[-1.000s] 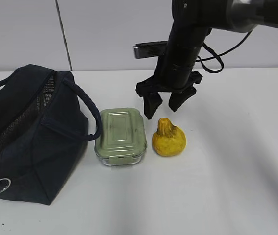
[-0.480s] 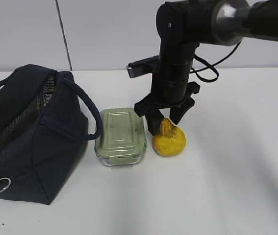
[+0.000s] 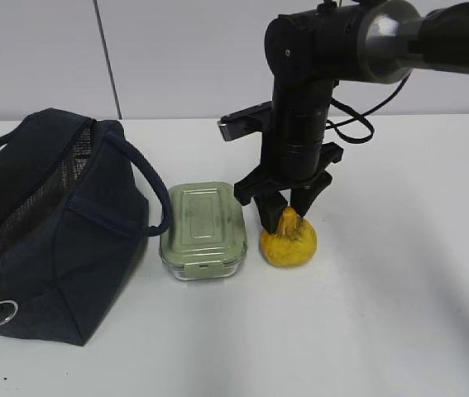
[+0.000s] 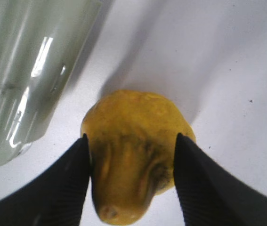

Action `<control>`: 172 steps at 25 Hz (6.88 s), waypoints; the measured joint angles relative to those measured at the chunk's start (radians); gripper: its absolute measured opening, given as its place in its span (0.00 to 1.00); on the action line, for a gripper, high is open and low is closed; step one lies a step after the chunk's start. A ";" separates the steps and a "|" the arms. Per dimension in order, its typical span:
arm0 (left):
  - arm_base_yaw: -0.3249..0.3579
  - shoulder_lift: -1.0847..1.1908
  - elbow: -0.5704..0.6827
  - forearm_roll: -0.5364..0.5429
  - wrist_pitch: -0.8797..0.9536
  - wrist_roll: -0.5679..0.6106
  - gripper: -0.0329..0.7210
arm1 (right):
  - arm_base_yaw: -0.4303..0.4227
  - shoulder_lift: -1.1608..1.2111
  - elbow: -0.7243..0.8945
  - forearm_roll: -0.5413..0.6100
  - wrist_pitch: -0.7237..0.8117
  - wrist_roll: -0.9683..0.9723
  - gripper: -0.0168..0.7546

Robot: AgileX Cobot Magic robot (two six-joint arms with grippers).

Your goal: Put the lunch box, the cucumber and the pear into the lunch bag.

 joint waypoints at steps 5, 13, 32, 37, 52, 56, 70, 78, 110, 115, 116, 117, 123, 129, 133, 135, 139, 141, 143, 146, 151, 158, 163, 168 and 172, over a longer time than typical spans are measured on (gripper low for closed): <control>0.000 0.000 0.000 0.003 0.000 0.000 0.02 | 0.000 -0.004 0.000 -0.006 -0.004 -0.014 0.37; 0.000 0.000 0.000 0.014 -0.001 0.000 0.02 | 0.000 -0.014 0.000 -0.030 -0.004 -0.026 0.20; 0.000 0.000 0.000 0.015 -0.006 0.000 0.02 | 0.098 -0.097 -0.308 0.731 -0.145 -0.474 0.18; 0.000 0.000 0.000 0.016 -0.007 0.000 0.02 | 0.158 -0.016 -0.307 0.782 -0.159 -0.566 0.18; 0.000 0.000 0.000 0.017 -0.008 0.000 0.02 | 0.129 0.022 -0.377 0.628 -0.108 -0.424 0.73; 0.000 0.000 0.000 0.017 -0.008 0.000 0.02 | 0.022 -0.021 -0.390 0.447 -0.011 -0.276 0.66; 0.000 0.000 0.000 0.022 -0.001 0.000 0.02 | -0.232 -0.027 0.149 0.740 -0.083 -0.347 0.64; 0.000 0.000 0.000 0.022 0.001 0.000 0.02 | -0.232 -0.002 0.217 0.914 -0.169 -0.511 0.64; 0.000 0.000 0.000 0.024 0.007 0.000 0.02 | -0.232 0.104 0.217 1.060 -0.183 -0.579 0.42; 0.000 0.000 0.000 0.025 0.007 0.000 0.02 | -0.253 0.091 0.213 1.042 -0.172 -0.579 0.41; 0.000 0.000 0.000 0.025 0.007 0.000 0.02 | -0.261 0.081 0.213 1.030 -0.172 -0.584 0.41; 0.000 0.000 0.000 0.025 0.007 0.000 0.02 | -0.269 0.071 0.213 1.017 -0.172 -0.584 0.41; 0.000 0.000 0.000 0.025 0.007 0.000 0.02 | -0.304 -0.051 0.166 0.993 -0.165 -0.586 0.41; 0.000 0.000 0.000 0.026 0.006 0.000 0.02 | -0.266 -0.137 0.018 1.041 -0.121 -0.553 0.41; 0.000 0.000 0.000 0.023 -0.003 0.000 0.02 | -0.172 -0.139 -0.076 1.068 -0.134 -0.528 0.41; 0.000 0.000 0.000 0.013 -0.009 0.000 0.02 | -0.114 -0.139 -0.093 1.075 -0.159 -0.524 0.41; 0.000 0.000 0.000 -0.018 -0.020 0.001 0.02 | -0.010 -0.137 -0.098 1.077 -0.224 -0.523 0.41; 0.001 0.000 0.000 -0.042 -0.026 0.001 0.02 | 0.023 -0.126 -0.102 1.088 -0.236 -0.516 0.41; 0.004 0.000 0.000 -0.068 -0.035 -0.001 0.02 | 0.039 -0.103 -0.102 1.090 -0.245 -0.505 0.41; 0.004 0.000 0.000 -0.093 -0.046 0.000 0.02 | 0.042 -0.062 -0.104 1.040 -0.248 -0.467 0.41; 0.004 -0.007 0.000 -0.133 -0.082 0.000 0.02 | 0.042 -0.050 -0.104 0.809 -0.235 -0.337 0.41; -0.001 -0.032 0.000 -0.209 -0.139 0.000 0.02 | 0.042 -0.046 -0.104 0.553 -0.200 -0.176 0.40; -0.052 -0.032 0.000 -0.220 -0.150 0.000 0.02 | 0.042 0.010 -0.104 0.650 -0.206 -0.181 0.40; -0.093 -0.032 0.000 -0.219 -0.150 0.001 0.02 | 0.045 0.059 -0.104 0.890 -0.206 -0.357 0.40; -0.094 -0.032 0.000 -0.202 -0.150 0.001 0.02 | 0.045 0.059 -0.104 0.938 -0.200 -0.427 0.55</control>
